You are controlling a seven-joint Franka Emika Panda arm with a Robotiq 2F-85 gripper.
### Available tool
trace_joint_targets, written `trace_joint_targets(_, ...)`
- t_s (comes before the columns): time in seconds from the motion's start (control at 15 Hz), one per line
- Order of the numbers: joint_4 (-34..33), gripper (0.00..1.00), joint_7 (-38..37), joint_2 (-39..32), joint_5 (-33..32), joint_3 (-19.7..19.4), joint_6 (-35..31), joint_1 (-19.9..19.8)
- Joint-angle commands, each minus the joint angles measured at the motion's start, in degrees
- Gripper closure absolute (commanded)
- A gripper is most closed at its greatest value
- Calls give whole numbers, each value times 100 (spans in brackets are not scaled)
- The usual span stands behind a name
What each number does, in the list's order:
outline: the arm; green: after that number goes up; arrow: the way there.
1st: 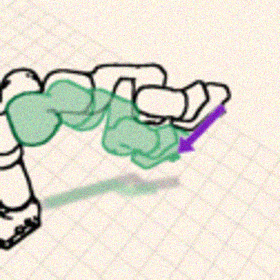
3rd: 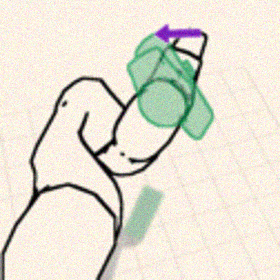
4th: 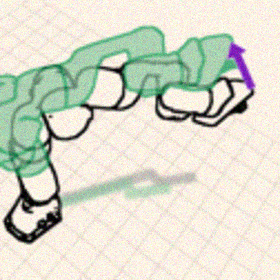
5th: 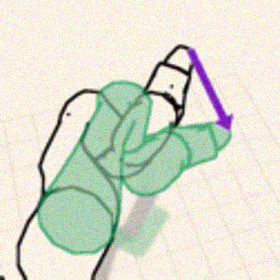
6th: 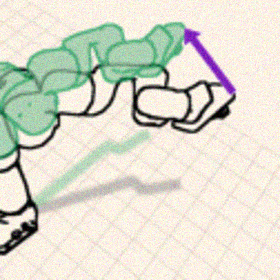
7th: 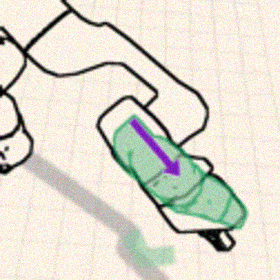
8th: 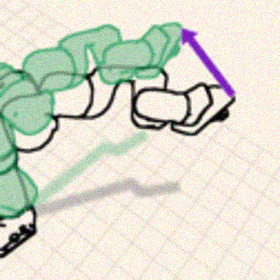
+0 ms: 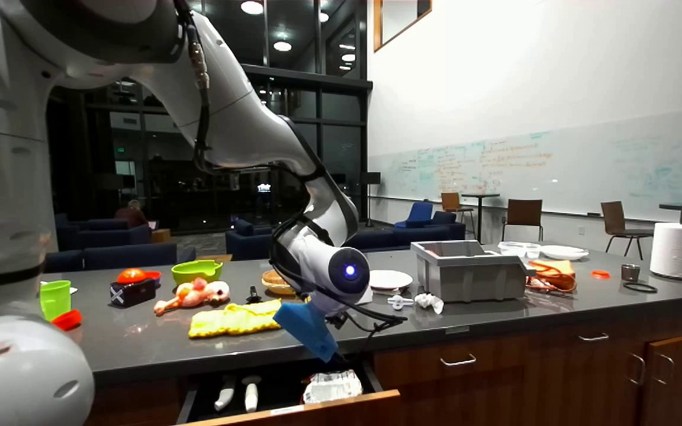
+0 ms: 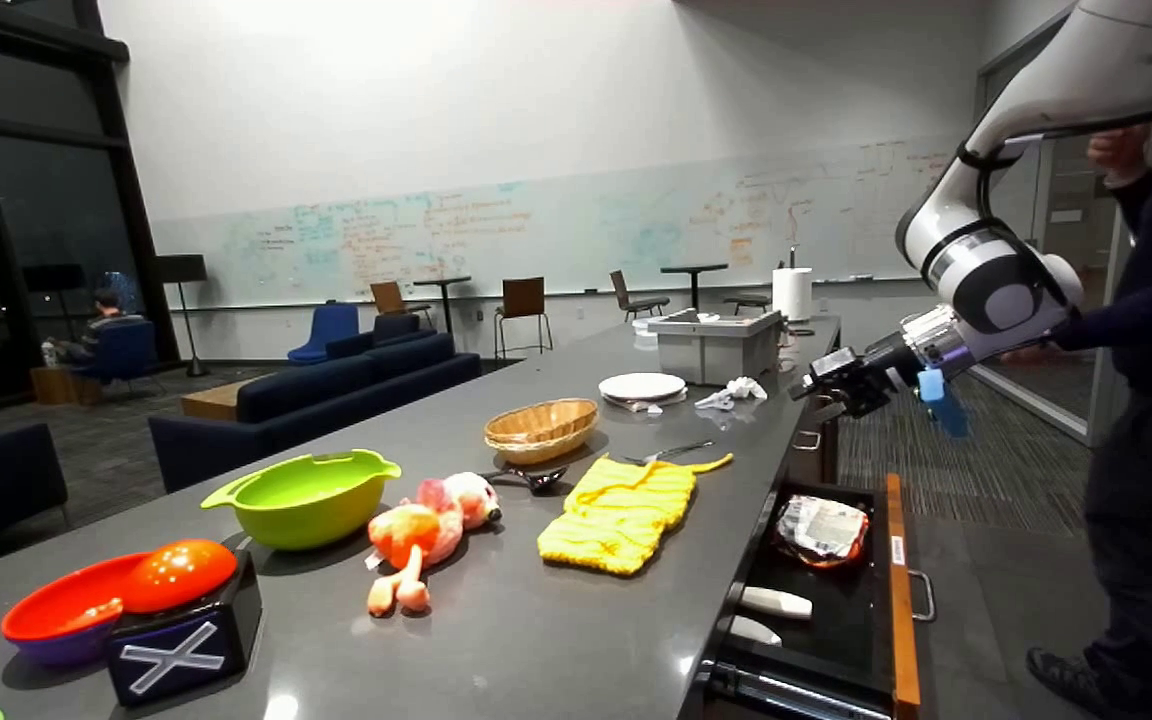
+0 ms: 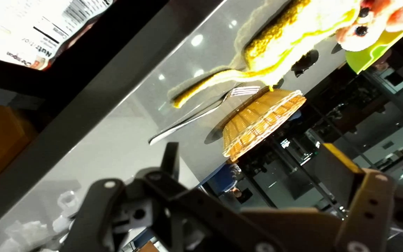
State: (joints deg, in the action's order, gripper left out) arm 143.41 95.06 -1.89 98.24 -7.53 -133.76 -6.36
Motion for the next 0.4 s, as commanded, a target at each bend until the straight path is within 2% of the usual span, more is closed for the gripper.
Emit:
trace_joint_targets(0.0,140,0,266,184,129,-18,214,-46)
trace_joint_targets(0.27,175,0,486,283,-45,-36,726,-65)
trace_joint_targets(0.33,0,0,314,21,-22,-2,505,-22)
